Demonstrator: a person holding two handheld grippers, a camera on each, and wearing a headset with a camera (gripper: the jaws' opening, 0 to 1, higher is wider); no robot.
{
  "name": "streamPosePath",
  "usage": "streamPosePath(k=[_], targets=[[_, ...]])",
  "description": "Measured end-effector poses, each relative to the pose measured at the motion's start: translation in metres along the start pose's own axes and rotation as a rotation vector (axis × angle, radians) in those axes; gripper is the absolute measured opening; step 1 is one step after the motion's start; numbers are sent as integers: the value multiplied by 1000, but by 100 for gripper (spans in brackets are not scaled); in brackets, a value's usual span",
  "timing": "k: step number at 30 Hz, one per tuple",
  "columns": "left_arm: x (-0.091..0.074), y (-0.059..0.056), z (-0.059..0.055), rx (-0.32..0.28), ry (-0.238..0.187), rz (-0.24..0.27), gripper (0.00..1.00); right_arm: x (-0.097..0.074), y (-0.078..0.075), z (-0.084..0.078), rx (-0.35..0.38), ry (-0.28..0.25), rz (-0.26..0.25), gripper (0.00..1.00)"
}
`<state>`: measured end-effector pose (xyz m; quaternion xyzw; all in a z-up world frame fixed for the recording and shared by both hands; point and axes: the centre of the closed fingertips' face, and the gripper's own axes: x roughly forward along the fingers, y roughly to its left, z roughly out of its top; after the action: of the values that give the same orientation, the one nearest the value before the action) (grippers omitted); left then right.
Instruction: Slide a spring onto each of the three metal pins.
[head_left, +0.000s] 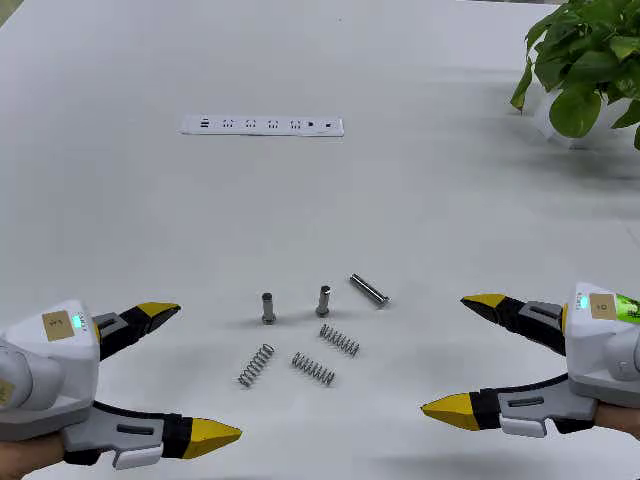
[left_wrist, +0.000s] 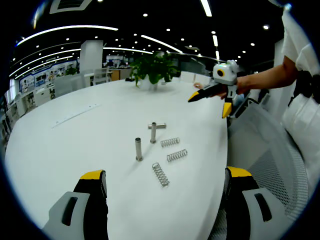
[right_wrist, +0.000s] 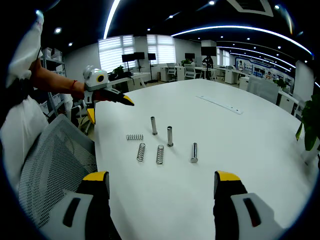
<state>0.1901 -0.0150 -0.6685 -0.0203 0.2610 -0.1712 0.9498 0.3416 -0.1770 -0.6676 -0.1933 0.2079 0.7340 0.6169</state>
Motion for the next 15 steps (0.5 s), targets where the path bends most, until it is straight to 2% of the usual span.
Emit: streamPosePath(k=[15], targets=[[-2, 0, 0, 0, -1, 1, 100, 0, 2, 3, -6, -2, 2, 86]])
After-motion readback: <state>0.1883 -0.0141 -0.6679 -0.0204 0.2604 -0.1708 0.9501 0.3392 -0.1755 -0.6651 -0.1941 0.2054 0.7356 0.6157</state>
